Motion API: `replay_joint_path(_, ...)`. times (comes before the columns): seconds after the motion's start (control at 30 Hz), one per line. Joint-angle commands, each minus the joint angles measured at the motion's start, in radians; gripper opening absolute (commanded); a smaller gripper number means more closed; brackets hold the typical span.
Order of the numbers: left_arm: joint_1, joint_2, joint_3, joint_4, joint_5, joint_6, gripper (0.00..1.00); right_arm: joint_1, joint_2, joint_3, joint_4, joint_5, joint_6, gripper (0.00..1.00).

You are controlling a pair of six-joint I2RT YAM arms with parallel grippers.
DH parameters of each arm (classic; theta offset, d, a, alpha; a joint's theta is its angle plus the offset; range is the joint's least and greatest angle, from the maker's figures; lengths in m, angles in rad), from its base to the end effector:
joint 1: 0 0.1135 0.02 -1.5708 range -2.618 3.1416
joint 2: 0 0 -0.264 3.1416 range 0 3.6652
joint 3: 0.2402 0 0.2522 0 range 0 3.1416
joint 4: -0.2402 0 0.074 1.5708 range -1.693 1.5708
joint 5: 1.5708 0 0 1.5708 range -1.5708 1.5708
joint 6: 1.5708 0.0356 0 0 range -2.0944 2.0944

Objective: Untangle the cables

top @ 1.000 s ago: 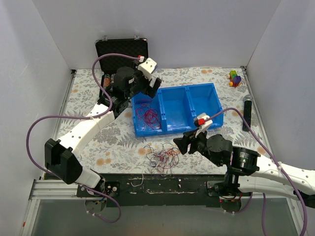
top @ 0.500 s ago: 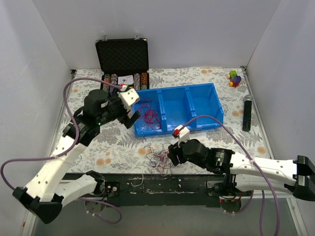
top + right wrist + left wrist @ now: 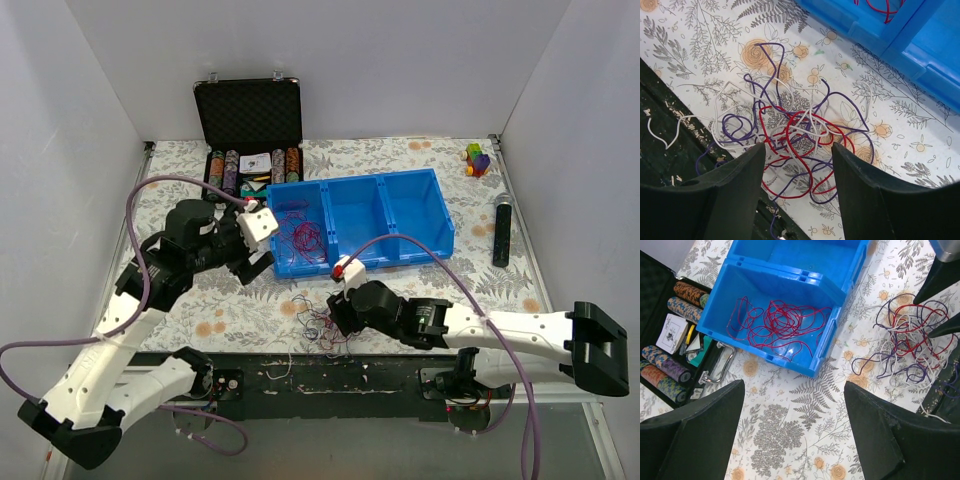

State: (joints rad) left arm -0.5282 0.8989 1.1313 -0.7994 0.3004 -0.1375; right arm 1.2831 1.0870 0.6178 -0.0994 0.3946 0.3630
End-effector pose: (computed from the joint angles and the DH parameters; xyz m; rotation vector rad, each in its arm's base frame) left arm 0.1427 -0.0954 0.3769 0.6024 2.1092 -0.7046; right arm 0.0792 0.2194 0.2324 -0.7367 2.0121 0.5659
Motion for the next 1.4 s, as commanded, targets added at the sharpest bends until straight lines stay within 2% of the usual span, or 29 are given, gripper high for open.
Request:
replay_joint_path(0.0, 0.0, -0.058, -0.014, -0.031, 0.006, 0.059, 0.79, -0.005, 0.034, 0.057, 0.058, 0.027, -0.059, 0.61)
replay_joint_path(0.1, 0.0, -0.077, -0.025, -0.029, 0.0, 0.094, 0.68, -0.019, 0.039, 0.062, 0.049, 0.026, -0.071, 0.49)
replay_joint_path(0.17, 0.0, -0.081, -0.024, -0.032, -0.001, 0.104, 0.61, -0.027, 0.028, 0.056, 0.049, 0.012, -0.073, 0.34)
replay_joint_path(0.23, 0.0, -0.081, -0.022, -0.035, -0.004, 0.111, 0.59, -0.031, 0.004, 0.039, 0.066, -0.005, -0.078, 0.24)
replay_joint_path(0.27, 0.0, -0.08, -0.022, -0.037, -0.006, 0.116, 0.58, -0.037, -0.005, 0.031, 0.072, -0.016, -0.079, 0.21)
replay_joint_path(0.43, 0.002, -0.063, 0.005, -0.043, 0.002, 0.124, 0.56, -0.042, -0.03, 0.02, 0.05, -0.036, -0.096, 0.19)
replay_joint_path(0.5, 0.0, -0.049, 0.024, -0.044, 0.005, 0.115, 0.55, -0.044, -0.042, 0.008, 0.047, -0.037, -0.096, 0.13)
replay_joint_path(0.57, 0.0, -0.031, 0.044, -0.046, 0.009, 0.11, 0.55, -0.048, -0.053, -0.001, 0.046, -0.048, -0.096, 0.13)
replay_joint_path(0.6, 0.0, -0.025, 0.051, -0.049, 0.012, 0.105, 0.55, -0.048, -0.055, -0.003, 0.038, -0.057, -0.096, 0.16)
replay_joint_path(0.67, 0.0, -0.018, 0.061, -0.052, 0.016, 0.096, 0.55, -0.048, -0.062, -0.001, 0.02, -0.071, -0.09, 0.4)
replay_joint_path(0.8, 0.0, -0.021, 0.067, -0.052, 0.016, 0.093, 0.57, -0.048, -0.098, -0.021, -0.002, -0.071, -0.065, 0.46)
replay_joint_path(0.93, 0.0, -0.023, 0.071, -0.058, 0.016, 0.085, 0.61, -0.048, -0.125, -0.055, 0.0, -0.079, -0.047, 0.46)
replay_joint_path(1.17, 0.0, 0.0, 0.099, -0.066, 0.016, 0.076, 0.63, -0.047, -0.09, -0.079, 0.02, -0.112, -0.024, 0.38)
replay_joint_path(1.37, 0.0, -0.008, 0.094, -0.061, 0.011, 0.082, 0.64, -0.048, -0.047, -0.063, 0.032, -0.111, -0.024, 0.24)
